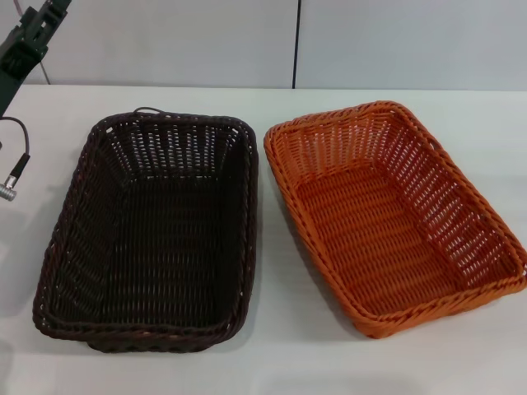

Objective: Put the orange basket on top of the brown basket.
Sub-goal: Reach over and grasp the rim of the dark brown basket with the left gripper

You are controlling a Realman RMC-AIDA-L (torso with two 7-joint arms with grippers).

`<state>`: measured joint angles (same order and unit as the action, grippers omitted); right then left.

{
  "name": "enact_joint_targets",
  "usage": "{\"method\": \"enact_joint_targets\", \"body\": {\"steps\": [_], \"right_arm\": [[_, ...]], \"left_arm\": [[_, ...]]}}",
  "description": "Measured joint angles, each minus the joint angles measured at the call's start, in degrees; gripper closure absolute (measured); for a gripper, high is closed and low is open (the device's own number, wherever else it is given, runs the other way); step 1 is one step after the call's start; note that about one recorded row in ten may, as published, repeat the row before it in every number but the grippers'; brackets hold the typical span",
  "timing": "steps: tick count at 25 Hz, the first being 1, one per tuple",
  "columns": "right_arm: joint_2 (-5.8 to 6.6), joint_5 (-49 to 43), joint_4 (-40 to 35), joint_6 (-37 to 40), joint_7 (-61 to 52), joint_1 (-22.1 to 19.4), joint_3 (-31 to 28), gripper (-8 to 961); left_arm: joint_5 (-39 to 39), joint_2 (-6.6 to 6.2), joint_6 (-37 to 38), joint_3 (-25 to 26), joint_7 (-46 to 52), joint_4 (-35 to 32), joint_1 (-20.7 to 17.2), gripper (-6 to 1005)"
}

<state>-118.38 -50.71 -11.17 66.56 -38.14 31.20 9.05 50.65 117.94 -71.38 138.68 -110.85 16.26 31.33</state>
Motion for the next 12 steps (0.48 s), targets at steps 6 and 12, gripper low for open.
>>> {"method": "enact_joint_targets", "body": {"steps": [6,12], "right_arm": [[0.00,0.00,0.08,-0.13,0.00,0.00,0.00,156],[0.00,0.00,0.29,-0.37,0.00,0.00,0.00,156]], "left_arm": [[0.05,0.00,0.28,0.00,0.26,0.00,0.04,145],[0.04,-0.04,0.28,0.01,0.27,0.04,0.04,152]]}}
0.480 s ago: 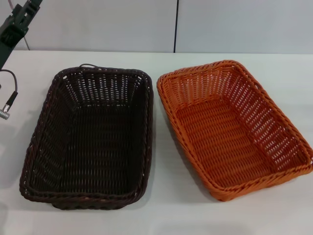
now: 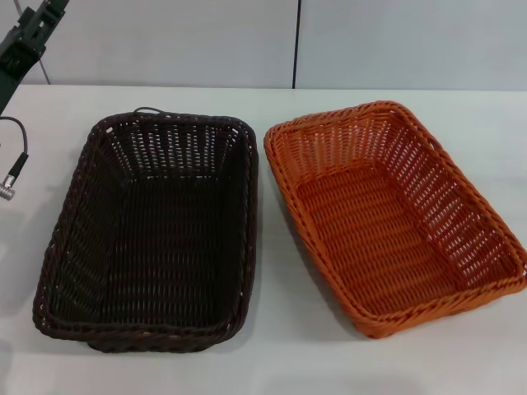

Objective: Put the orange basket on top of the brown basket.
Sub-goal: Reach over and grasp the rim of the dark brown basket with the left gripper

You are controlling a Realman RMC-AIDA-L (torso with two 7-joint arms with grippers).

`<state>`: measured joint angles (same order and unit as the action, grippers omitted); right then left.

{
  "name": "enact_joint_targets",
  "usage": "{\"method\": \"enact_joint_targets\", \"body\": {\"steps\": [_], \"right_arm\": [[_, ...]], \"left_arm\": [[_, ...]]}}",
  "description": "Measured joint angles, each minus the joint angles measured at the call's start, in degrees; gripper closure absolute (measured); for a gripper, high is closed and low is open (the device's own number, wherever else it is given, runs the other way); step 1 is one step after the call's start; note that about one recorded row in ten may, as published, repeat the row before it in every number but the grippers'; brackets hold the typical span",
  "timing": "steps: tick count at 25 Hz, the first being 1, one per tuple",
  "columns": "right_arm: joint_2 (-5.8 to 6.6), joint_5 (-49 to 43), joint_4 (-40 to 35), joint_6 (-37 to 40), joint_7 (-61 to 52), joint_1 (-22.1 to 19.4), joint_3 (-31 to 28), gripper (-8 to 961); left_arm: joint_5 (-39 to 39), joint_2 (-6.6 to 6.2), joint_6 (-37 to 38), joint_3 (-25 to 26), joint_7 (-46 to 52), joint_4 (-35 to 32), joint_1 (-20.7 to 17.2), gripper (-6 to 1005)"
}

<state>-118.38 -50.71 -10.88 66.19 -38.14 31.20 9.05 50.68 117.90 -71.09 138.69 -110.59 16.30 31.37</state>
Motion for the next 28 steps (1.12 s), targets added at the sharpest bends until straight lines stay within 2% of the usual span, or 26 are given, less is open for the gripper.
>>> {"method": "enact_joint_targets", "body": {"steps": [6,11,14,16,20,21,22,23,24,25,28], "right_arm": [[0.00,0.00,0.00,-0.94,0.00,0.00,0.00,156],[0.13,0.00,-0.35,-2.65,0.00,0.39,0.00,156],[0.18,0.00,-0.44,-2.72,0.00,0.49,0.00,157],[0.23,0.00,-0.45,-2.85,0.00,0.50,0.00,157],[0.33,0.00,-0.46,-3.53,0.00,0.53,0.00,157],[0.33,0.00,-0.46,-3.53,0.00,0.53,0.00,157],[0.33,0.00,-0.47,-3.83,0.00,0.53,0.00,157],[0.34,0.00,-0.49,-3.97,0.00,0.53,0.00,157],[0.34,0.00,-0.51,-4.10,0.00,0.51,0.00,157],[0.37,0.00,-0.54,-4.16,0.00,0.49,0.00,157],[0.42,0.00,-0.54,-4.18,0.00,0.48,0.00,157]], "left_arm": [[0.07,-0.05,0.82,0.12,0.44,0.05,0.18,159],[0.36,-0.07,5.38,-0.70,4.22,1.61,0.63,165],[0.74,-0.23,8.63,-3.57,6.64,4.22,0.58,169],[1.00,-1.01,14.05,-8.95,10.95,8.74,0.08,171],[1.16,-2.31,16.70,-12.30,13.97,11.46,-0.15,176],[1.16,-2.31,16.70,-12.30,13.97,11.46,-0.15,178],[3.80,-5.09,18.27,-15.88,20.00,14.44,-0.18,179],[6.46,-6.57,18.36,-16.86,23.24,15.96,-0.08,180],[6.46,-6.57,18.36,-16.86,23.24,15.96,-0.08,181],[10.13,-7.78,18.20,-17.20,27.75,18.00,-0.03,182],[17.69,-8.82,18.13,-17.25,34.87,22.46,-0.17,186]]}}
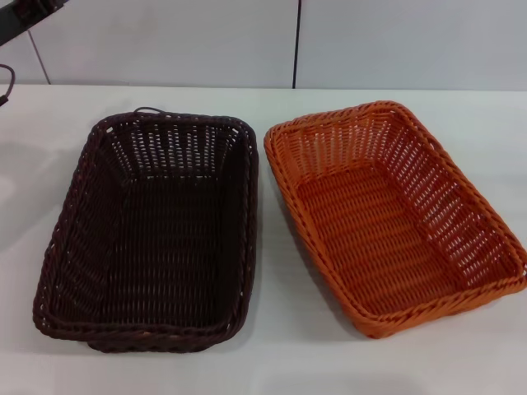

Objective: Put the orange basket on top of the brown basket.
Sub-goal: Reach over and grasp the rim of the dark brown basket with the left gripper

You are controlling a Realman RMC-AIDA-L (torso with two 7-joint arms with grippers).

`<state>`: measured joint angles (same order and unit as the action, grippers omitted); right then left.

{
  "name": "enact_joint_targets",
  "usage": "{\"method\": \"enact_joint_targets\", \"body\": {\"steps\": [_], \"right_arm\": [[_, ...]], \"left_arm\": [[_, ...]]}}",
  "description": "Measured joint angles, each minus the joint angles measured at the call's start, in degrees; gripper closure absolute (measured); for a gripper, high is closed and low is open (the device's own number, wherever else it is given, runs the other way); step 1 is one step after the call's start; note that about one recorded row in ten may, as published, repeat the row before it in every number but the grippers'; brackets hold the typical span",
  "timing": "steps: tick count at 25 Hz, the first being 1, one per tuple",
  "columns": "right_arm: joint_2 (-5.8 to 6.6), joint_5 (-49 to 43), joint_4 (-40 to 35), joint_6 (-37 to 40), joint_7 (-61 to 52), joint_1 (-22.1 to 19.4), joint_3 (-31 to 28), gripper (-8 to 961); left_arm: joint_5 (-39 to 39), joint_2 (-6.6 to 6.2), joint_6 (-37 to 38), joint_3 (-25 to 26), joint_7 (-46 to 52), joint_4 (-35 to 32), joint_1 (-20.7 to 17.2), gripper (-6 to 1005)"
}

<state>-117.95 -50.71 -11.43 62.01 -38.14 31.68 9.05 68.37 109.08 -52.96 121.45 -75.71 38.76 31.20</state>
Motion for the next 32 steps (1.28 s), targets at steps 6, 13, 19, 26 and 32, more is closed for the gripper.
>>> {"method": "enact_joint_targets", "body": {"steps": [6,13,19,26,32], "right_arm": [[0.12,0.00,0.00,-0.09,0.00,-0.11,0.00,157],[0.13,0.01,0.07,-1.51,0.00,-0.37,0.00,157],[0.12,0.05,-0.08,-2.76,0.00,-0.58,0.00,157],[0.13,1.38,-0.14,-3.07,1.61,-0.42,-0.24,157],[0.36,3.04,0.05,-3.07,2.64,0.05,-0.27,158]], "left_arm": [[18.78,-1.45,-2.48,0.33,17.56,9.94,-0.37,193],[41.95,-2.79,-14.84,0.58,36.15,21.03,0.60,202],[61.33,-2.02,-23.99,0.82,47.66,30.63,3.07,209],[76.50,1.42,-32.20,0.86,55.54,39.65,3.63,217],[81.49,2.91,-35.36,0.90,56.62,40.80,3.68,225]]}}
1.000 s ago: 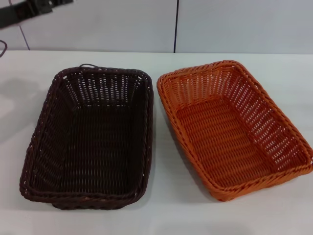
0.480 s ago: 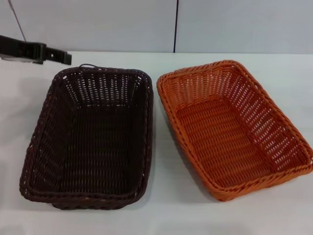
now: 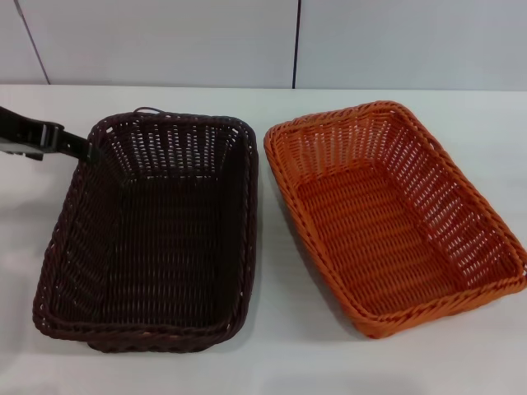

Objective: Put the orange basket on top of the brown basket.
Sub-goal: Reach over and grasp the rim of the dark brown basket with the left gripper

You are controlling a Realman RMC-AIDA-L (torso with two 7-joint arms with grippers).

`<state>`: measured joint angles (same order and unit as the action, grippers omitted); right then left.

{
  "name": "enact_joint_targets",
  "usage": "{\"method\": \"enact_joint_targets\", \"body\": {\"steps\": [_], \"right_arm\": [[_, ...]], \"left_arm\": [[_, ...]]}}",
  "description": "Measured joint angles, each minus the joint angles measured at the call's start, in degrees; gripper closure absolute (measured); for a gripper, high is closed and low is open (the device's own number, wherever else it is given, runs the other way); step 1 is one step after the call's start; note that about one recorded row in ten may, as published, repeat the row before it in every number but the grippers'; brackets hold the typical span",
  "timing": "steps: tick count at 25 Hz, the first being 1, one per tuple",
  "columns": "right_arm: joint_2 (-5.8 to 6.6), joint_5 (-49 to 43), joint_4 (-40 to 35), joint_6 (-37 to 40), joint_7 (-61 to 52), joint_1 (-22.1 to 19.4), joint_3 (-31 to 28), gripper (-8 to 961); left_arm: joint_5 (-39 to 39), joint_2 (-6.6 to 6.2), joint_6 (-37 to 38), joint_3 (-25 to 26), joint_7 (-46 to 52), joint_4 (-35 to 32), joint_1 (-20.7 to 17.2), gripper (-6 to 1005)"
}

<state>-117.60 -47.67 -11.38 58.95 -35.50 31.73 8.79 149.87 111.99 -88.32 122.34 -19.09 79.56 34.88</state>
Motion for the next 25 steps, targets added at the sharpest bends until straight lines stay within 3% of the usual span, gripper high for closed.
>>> {"method": "enact_joint_targets", "body": {"steps": [12,13,16,25], "right_arm": [[0.71,0.12,-0.14,-0.54,0.07,0.83,0.00,158],[0.75,0.12,-0.14,-0.68,0.10,0.88,0.00,158],[0.90,0.12,-0.13,-0.76,0.12,0.97,0.00,158],[1.19,0.12,-0.13,-2.33,0.17,1.38,0.47,158]], "left_arm": [[0.96,1.68,0.65,0.09,-0.19,-3.25,-0.67,239],[1.21,2.32,2.28,0.09,-0.98,-6.04,-0.96,240],[1.24,2.70,3.34,0.15,-1.33,-7.38,-1.18,244],[1.34,2.36,3.76,-0.06,-2.69,-10.45,-0.72,255]]}}
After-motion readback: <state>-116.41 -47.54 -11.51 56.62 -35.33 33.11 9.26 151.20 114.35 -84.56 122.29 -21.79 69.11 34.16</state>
